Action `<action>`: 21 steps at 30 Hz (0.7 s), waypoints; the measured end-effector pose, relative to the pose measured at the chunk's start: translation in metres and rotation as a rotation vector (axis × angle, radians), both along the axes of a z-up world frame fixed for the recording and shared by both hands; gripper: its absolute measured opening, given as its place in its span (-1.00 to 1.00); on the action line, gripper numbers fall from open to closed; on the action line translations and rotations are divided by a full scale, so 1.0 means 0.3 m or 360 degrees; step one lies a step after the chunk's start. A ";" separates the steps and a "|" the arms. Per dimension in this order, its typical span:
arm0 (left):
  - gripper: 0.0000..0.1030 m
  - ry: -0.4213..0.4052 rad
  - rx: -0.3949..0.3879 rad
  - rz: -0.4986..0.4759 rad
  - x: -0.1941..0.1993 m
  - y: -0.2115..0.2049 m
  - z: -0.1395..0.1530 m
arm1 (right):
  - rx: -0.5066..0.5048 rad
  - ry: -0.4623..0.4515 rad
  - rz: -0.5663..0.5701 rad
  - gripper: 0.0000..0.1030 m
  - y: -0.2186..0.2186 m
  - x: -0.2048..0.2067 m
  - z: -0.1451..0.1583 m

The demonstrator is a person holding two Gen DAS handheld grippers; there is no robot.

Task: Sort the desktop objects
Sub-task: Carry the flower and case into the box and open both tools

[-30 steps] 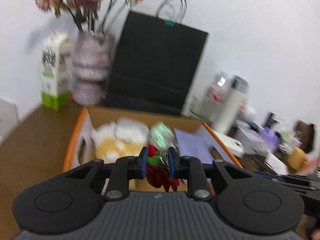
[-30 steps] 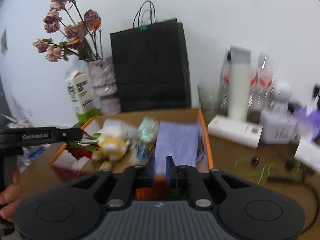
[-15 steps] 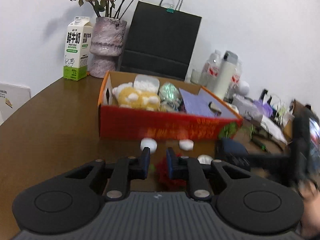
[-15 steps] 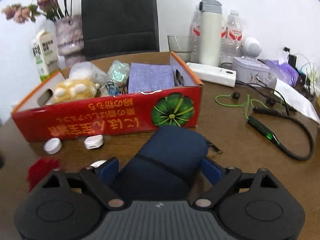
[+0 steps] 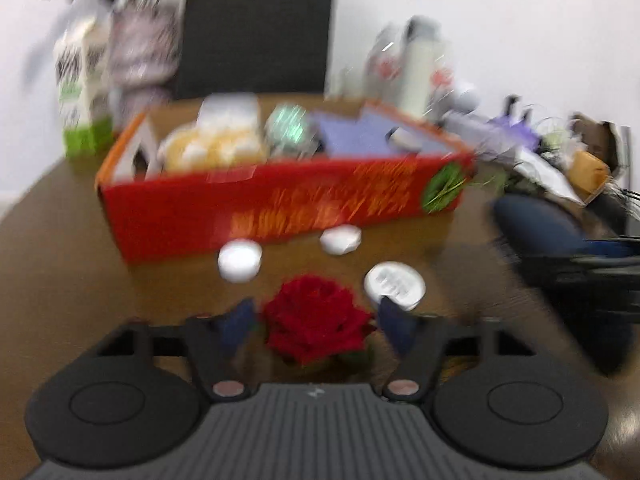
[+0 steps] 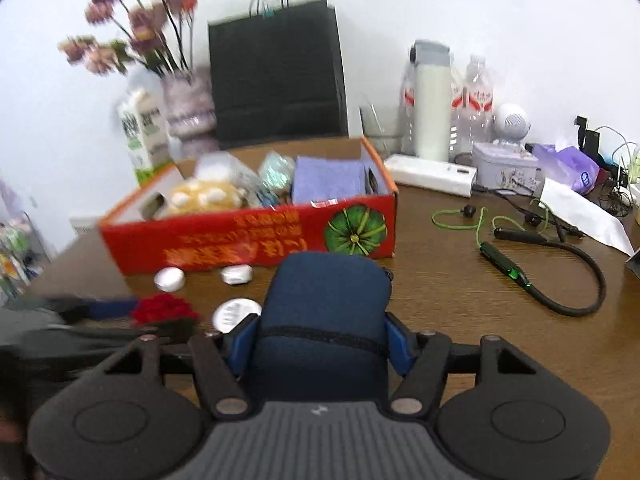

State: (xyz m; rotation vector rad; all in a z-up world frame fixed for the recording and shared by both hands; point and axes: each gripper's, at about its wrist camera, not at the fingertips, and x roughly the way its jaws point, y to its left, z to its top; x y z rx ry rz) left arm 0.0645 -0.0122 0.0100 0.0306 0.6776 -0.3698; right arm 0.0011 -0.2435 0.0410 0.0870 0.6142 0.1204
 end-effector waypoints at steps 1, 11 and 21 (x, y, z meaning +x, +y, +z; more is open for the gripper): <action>-0.04 -0.0016 -0.0006 0.0015 -0.009 0.004 -0.003 | -0.0002 -0.0022 0.0008 0.23 -0.005 -0.021 0.014; -0.11 -0.0214 -0.0124 0.0117 -0.338 0.085 0.126 | -0.0034 -0.0127 0.0145 0.23 0.073 -0.238 0.052; -0.11 -0.0298 -0.0254 0.0176 -0.525 0.116 0.197 | 0.0045 -0.0123 0.0175 0.23 0.080 -0.406 0.045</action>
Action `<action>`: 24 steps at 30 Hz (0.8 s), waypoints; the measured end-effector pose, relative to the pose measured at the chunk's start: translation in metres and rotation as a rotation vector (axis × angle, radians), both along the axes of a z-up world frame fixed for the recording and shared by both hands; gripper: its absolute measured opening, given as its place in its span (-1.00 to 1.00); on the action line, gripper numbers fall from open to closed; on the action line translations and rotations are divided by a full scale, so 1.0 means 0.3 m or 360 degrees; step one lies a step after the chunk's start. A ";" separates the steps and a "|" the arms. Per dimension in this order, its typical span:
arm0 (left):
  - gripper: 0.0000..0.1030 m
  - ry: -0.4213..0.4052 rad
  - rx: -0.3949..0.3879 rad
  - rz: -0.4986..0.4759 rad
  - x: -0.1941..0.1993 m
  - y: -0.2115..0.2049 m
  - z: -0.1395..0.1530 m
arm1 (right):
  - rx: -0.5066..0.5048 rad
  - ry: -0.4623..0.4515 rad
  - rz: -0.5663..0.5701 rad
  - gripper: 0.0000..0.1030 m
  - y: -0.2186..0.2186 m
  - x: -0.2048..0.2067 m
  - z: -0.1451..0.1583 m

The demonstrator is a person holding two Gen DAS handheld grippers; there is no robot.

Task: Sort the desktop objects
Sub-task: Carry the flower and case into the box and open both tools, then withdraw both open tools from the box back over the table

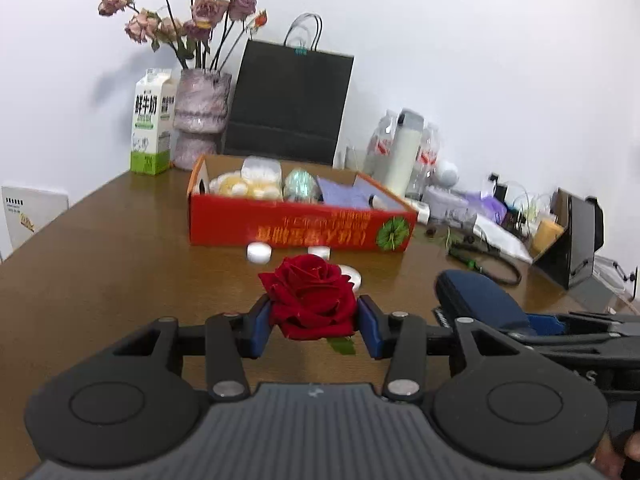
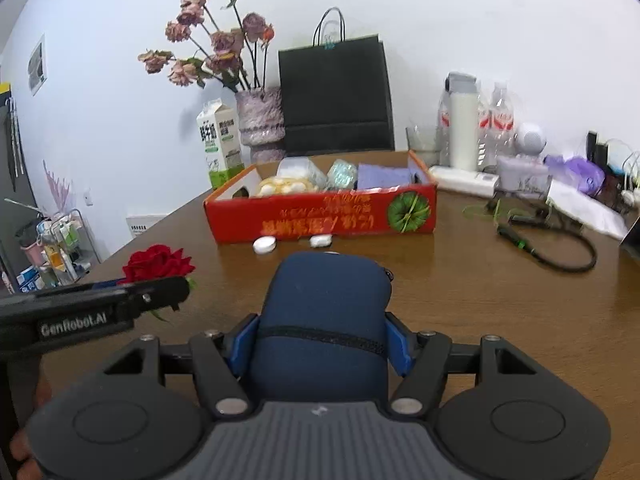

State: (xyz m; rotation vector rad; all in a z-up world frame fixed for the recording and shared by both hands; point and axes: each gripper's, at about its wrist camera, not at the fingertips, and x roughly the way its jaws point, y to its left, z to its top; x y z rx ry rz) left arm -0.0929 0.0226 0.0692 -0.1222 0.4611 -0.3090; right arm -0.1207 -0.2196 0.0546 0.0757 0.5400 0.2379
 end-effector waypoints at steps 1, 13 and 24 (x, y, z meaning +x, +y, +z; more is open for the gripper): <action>-0.11 -0.0014 -0.0011 -0.0009 0.022 -0.002 0.017 | -0.0001 -0.0019 0.0002 0.23 -0.010 0.008 0.019; -0.11 0.0051 -0.0007 0.0150 0.778 -0.100 0.122 | -0.0113 -0.0080 0.0139 0.23 -0.029 0.831 0.268; -0.08 0.0324 0.0212 0.0102 1.018 -0.211 -0.118 | -0.0396 0.0362 -0.0084 0.24 0.044 1.278 -0.077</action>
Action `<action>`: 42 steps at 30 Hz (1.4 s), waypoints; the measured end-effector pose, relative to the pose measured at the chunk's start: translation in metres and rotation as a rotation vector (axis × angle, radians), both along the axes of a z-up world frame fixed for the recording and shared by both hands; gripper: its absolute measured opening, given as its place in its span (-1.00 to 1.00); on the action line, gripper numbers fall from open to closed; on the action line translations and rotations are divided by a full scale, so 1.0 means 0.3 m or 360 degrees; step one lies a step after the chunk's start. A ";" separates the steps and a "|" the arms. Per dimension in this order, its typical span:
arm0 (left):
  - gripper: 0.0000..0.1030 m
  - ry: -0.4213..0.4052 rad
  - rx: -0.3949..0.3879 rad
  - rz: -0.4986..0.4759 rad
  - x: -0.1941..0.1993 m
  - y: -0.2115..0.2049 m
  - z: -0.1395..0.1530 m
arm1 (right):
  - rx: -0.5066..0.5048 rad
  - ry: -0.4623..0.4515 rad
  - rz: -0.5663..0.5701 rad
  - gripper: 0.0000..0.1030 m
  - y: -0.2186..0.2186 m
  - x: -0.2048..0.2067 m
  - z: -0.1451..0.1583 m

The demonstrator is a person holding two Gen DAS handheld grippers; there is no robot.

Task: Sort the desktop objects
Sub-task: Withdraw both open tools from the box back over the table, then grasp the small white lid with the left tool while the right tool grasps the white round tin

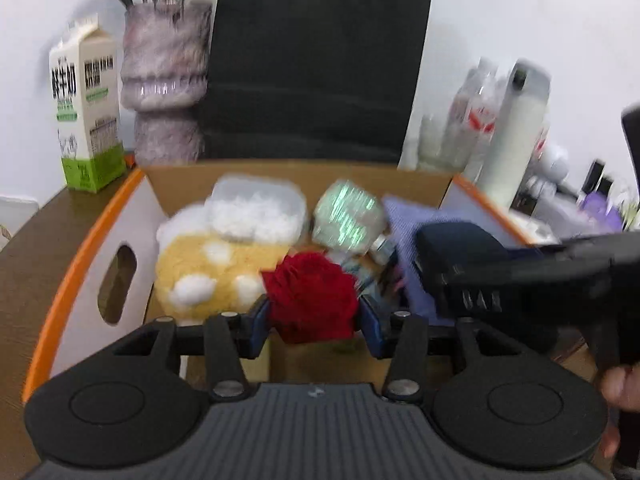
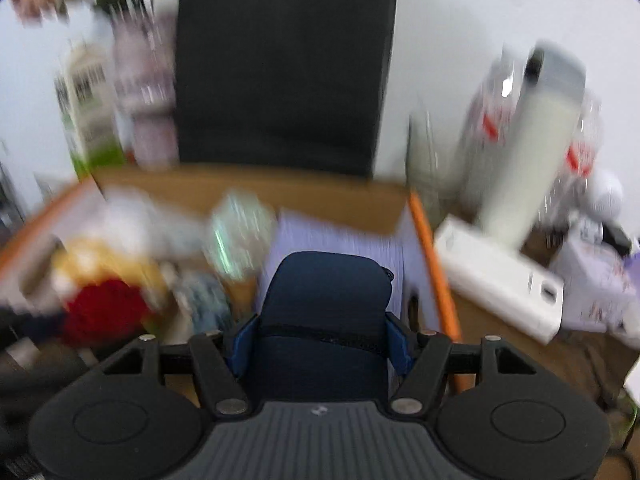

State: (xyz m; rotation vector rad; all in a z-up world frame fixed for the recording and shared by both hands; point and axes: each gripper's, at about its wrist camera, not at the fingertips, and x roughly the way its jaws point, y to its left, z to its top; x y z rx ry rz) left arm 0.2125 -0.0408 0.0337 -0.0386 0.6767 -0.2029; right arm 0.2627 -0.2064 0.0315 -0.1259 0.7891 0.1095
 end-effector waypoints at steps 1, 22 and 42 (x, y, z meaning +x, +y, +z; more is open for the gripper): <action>-0.08 0.0033 0.0011 -0.0003 0.013 0.007 -0.017 | -0.0114 -0.0045 0.0009 0.25 0.022 -0.020 -0.020; 1.00 0.0052 0.0031 -0.0076 -0.152 0.058 0.197 | 0.0393 0.0099 -0.0082 0.61 -0.140 -0.262 0.232; 1.00 -0.0328 -0.0010 0.0146 -0.992 0.201 0.008 | 0.0402 -0.0299 0.0006 0.86 -0.121 -1.147 -0.006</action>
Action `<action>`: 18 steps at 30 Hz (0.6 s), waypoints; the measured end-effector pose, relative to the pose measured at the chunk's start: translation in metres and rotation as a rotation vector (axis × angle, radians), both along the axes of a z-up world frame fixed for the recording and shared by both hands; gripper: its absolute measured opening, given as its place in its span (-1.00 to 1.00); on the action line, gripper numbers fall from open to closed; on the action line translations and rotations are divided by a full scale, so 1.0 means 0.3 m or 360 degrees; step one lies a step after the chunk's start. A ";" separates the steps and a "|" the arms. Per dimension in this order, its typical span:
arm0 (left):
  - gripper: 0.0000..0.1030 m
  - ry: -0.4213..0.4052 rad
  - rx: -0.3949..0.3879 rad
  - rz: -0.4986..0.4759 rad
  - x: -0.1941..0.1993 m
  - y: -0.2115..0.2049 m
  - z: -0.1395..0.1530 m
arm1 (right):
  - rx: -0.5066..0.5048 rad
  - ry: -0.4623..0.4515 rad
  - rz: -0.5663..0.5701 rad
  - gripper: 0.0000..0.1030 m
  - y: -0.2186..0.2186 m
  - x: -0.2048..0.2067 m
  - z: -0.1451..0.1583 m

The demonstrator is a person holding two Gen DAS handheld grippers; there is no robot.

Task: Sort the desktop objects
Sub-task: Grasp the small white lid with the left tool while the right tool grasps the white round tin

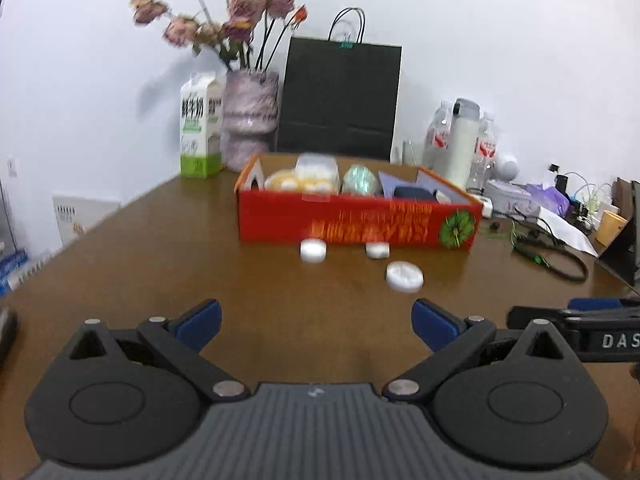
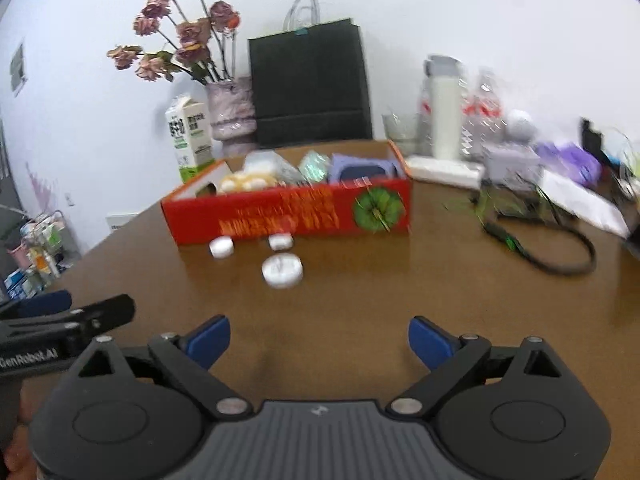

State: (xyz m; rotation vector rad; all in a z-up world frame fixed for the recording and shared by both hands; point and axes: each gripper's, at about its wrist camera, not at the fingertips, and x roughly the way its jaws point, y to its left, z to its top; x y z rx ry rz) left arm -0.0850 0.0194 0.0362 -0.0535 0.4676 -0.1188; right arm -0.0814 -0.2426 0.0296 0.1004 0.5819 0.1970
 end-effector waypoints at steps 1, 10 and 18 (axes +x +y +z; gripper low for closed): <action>1.00 0.0025 -0.0007 0.0018 -0.018 0.009 -0.017 | 0.0009 0.0012 0.0003 0.86 -0.006 -0.029 -0.014; 1.00 0.0042 -0.0035 -0.0021 -0.070 0.020 -0.070 | -0.0076 -0.0057 0.0005 0.98 0.022 -0.160 -0.046; 1.00 0.0044 -0.0002 -0.0042 -0.082 0.007 -0.081 | -0.0158 -0.0051 0.0061 0.98 0.101 -0.154 -0.060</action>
